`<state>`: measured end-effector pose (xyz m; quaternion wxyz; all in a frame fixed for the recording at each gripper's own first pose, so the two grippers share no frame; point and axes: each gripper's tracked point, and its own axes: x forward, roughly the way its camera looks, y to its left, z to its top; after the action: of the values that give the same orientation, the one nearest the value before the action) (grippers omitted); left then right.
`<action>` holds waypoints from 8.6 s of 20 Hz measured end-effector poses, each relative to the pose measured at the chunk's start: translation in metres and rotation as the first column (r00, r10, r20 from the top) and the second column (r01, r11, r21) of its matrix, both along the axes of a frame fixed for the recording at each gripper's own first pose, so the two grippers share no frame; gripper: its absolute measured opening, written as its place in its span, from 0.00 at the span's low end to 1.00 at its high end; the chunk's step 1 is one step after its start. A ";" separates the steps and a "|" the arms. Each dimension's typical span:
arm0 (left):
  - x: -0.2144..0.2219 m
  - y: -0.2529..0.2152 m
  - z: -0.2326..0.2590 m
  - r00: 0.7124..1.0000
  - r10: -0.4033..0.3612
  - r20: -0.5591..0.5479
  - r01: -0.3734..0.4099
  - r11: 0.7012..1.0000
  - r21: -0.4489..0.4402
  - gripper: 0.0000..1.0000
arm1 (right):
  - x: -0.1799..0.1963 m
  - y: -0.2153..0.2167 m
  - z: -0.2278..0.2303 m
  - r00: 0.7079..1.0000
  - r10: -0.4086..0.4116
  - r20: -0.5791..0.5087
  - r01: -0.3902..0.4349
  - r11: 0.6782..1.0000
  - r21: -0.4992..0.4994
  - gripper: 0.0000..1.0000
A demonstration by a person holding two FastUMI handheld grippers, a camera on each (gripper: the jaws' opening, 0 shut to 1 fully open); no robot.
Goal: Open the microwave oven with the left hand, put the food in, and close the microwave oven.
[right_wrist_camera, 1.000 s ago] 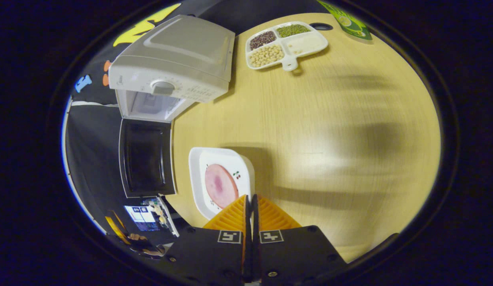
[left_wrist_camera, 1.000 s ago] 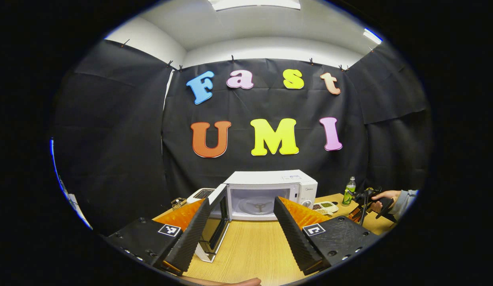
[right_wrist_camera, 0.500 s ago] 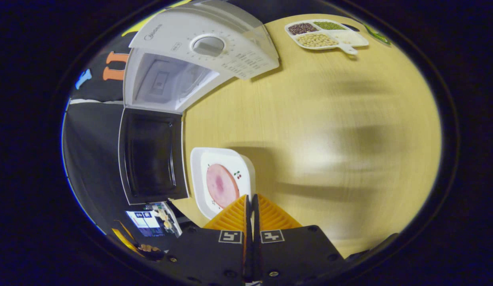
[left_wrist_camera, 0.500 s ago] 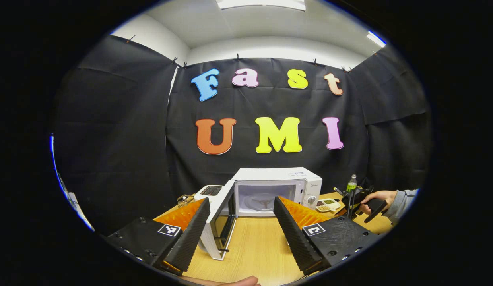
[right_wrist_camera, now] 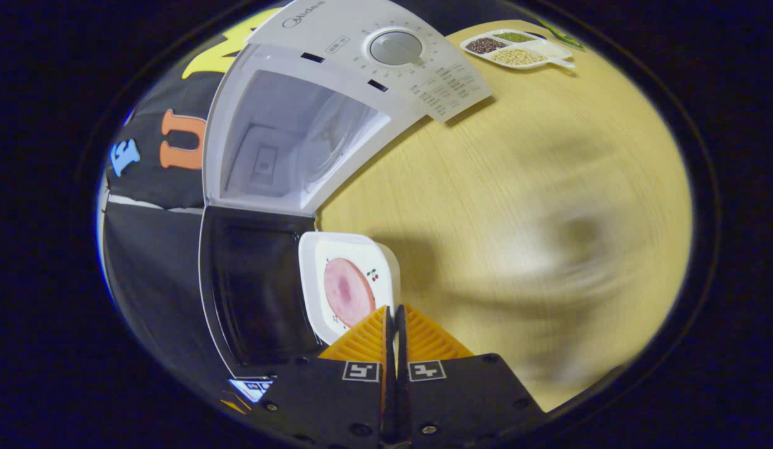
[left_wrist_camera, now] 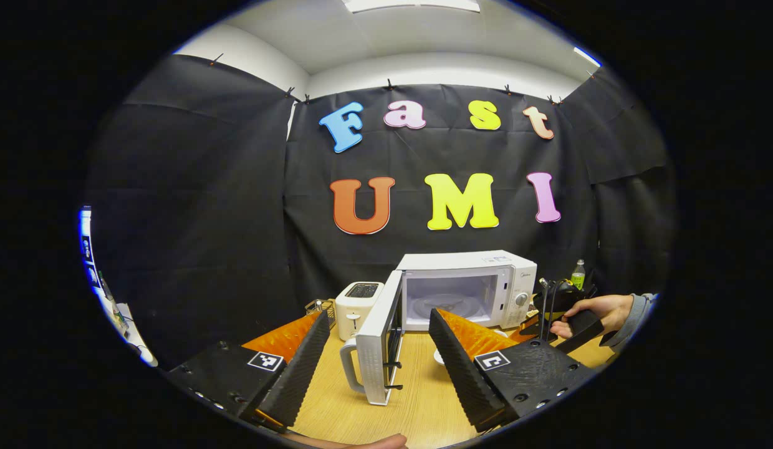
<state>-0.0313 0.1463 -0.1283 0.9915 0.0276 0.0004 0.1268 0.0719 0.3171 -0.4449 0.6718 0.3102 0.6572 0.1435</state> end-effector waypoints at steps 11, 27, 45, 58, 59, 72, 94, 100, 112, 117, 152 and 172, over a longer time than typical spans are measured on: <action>-0.028 0.048 -0.026 0.992 0.112 -0.054 -0.113 0.994 -0.005 0.95 | 0.104 0.105 0.000 0.858 -0.477 0.190 0.447 0.876 0.180 0.04; 0.000 0.065 -0.053 0.983 0.148 -0.107 -0.150 0.989 -0.014 0.95 | 0.230 0.113 -0.029 0.601 -0.605 0.523 0.579 0.780 0.237 0.08; -0.027 0.071 -0.061 0.984 0.160 -0.079 -0.162 0.987 -0.021 0.95 | 0.155 0.074 0.020 0.531 -0.126 0.838 0.282 0.959 -0.034 1.00; -0.056 0.107 -0.052 0.994 0.109 -0.014 -0.109 0.993 -0.052 0.94 | 0.054 -0.072 0.184 0.335 0.038 0.942 0.190 0.976 -0.107 1.00; -0.054 0.111 -0.052 0.994 0.107 -0.008 -0.107 0.991 -0.075 0.86 | 0.049 -0.086 0.192 0.317 0.055 0.947 0.196 0.973 -0.122 1.00; 0.032 0.127 -0.075 0.999 -0.044 -0.005 0.044 0.998 -0.045 0.71 | 0.009 -0.206 0.261 0.217 0.248 0.944 0.252 0.920 -0.299 1.00; 0.142 0.035 -0.141 0.942 -0.330 -0.063 0.325 0.942 -0.088 0.00 | 0.017 -0.299 0.269 0.226 0.268 0.937 0.338 0.880 -0.333 0.92; 0.165 -0.014 -0.141 0.907 -0.415 -0.067 0.407 0.908 -0.101 0.00 | 0.028 -0.315 0.262 0.239 0.256 0.937 0.348 0.878 -0.329 0.91; 0.211 -0.105 -0.136 0.829 -0.555 -0.067 0.547 0.831 -0.104 0.00 | 0.047 -0.330 0.251 0.252 0.246 0.936 0.351 0.878 -0.326 1.00; 0.240 -0.141 -0.138 0.806 -0.586 -0.079 0.579 0.809 -0.101 0.00 | 0.059 -0.338 0.235 0.280 0.234 0.931 0.344 0.881 -0.326 1.00; 0.331 -0.207 -0.102 0.933 -0.344 -0.108 0.339 0.939 -0.062 0.49 | 0.054 -0.379 0.195 0.353 0.202 0.914 0.347 0.879 -0.328 0.91; 0.064 -0.128 0.079 0.986 -0.169 -0.003 0.168 0.981 -0.094 0.95 | -0.019 -0.293 0.329 0.180 0.248 0.952 0.388 0.872 -0.300 0.91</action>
<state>0.0326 0.0182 -0.0495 0.9989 -0.0180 0.0094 0.0419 0.0527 0.0246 -0.1158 0.9919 -0.0018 0.0693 0.1065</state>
